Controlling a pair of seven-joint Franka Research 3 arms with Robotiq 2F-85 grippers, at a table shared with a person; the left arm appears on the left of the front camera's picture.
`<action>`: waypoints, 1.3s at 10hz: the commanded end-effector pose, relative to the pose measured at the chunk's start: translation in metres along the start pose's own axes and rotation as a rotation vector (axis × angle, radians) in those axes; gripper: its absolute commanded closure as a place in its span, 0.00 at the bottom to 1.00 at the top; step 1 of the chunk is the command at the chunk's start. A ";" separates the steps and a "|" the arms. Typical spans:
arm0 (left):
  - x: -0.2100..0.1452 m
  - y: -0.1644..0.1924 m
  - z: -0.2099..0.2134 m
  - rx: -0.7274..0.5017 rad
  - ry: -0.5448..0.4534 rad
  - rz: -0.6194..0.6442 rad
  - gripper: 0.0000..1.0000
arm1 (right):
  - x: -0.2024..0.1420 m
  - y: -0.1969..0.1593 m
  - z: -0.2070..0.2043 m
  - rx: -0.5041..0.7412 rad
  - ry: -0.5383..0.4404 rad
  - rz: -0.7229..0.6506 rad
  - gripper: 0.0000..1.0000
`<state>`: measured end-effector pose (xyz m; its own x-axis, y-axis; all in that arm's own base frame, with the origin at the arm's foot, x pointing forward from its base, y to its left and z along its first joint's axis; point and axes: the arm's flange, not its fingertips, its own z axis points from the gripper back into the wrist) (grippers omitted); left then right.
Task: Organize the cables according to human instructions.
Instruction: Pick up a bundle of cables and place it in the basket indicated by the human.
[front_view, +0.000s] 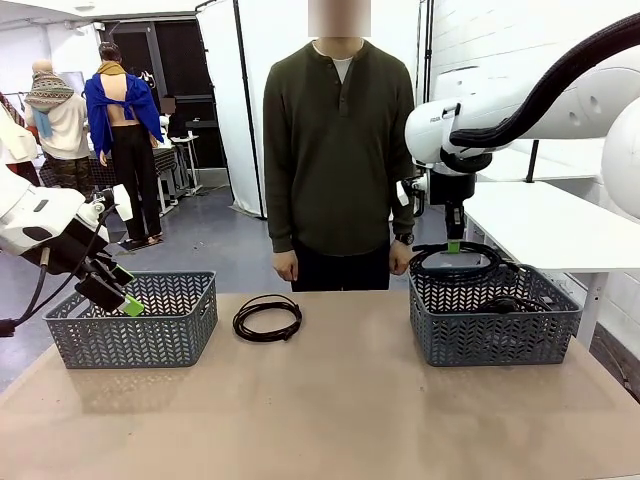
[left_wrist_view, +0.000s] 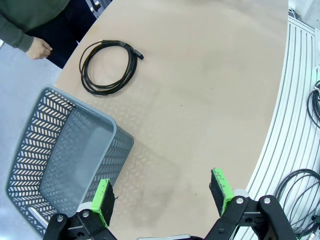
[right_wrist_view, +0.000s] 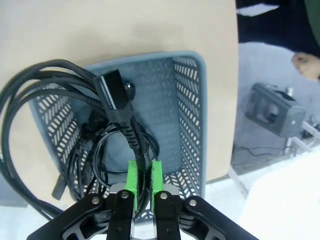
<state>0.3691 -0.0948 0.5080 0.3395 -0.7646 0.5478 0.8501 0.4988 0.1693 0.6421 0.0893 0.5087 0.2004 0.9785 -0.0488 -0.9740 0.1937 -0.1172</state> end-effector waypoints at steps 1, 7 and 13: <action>-0.002 0.002 0.000 -0.015 -0.015 -0.003 0.00 | -0.017 -0.004 -0.006 0.015 -0.065 0.038 1.00; -0.002 0.002 0.000 -0.015 -0.015 -0.003 0.00 | -0.043 -0.038 -0.035 -0.001 -0.067 0.114 1.00; -0.002 0.002 0.000 -0.015 -0.015 -0.003 0.00 | -0.034 -0.047 -0.046 0.010 -0.081 0.117 1.00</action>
<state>0.3691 -0.0948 0.5080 0.3395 -0.7646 0.5478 0.8501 0.4987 0.1692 0.6780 0.0434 0.4678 0.0940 0.9956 0.0010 -0.9908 0.0937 -0.0972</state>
